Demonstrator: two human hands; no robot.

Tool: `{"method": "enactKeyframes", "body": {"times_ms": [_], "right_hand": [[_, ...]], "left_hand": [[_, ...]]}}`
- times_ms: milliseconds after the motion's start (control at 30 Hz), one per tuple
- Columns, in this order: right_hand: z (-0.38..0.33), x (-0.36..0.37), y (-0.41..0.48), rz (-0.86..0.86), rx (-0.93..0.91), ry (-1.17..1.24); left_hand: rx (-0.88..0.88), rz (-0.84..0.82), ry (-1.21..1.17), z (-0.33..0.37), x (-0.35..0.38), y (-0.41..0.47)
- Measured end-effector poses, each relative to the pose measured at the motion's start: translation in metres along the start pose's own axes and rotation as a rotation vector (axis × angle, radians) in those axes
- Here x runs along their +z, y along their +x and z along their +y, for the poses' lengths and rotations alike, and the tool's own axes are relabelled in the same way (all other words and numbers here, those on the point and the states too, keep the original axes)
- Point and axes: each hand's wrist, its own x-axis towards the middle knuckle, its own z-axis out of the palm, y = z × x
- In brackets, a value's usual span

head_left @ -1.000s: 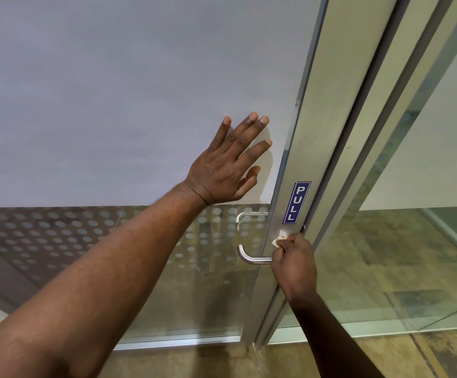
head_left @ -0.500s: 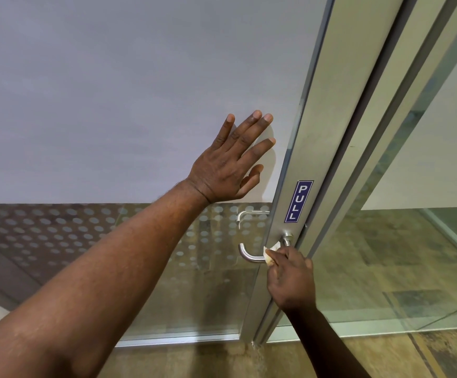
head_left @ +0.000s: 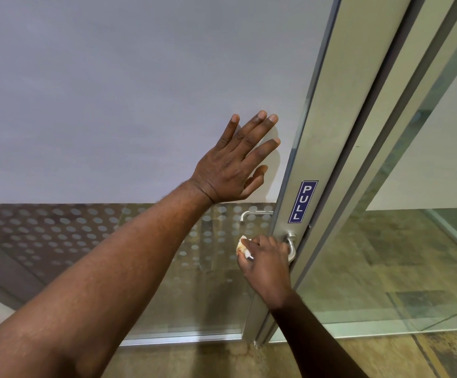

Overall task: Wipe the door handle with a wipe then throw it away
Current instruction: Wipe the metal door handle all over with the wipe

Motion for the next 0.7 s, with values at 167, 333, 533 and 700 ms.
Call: {"method": "enactKeyframes", "body": {"times_ms": [167,333,533,700], "right_hand": [[-0.014,-0.006,0.004,-0.024,-0.028,-0.053],[-0.007,-0.009,-0.015,-0.015,-0.105,-0.073],[0.026,-0.017,-0.045,0.014,-0.006,-0.044],[0.059,-0.029,-0.056,0.100,0.268,0.331]], "left_hand": [[0.004,-0.011,0.002,-0.001,0.000,-0.001],[-0.006,-0.028,-0.008,-0.002,0.000,-0.002],[-0.029,-0.062,-0.039,-0.001,-0.004,-0.001],[-0.079,-0.051,-0.117,0.008,-0.013,-0.001]]}}
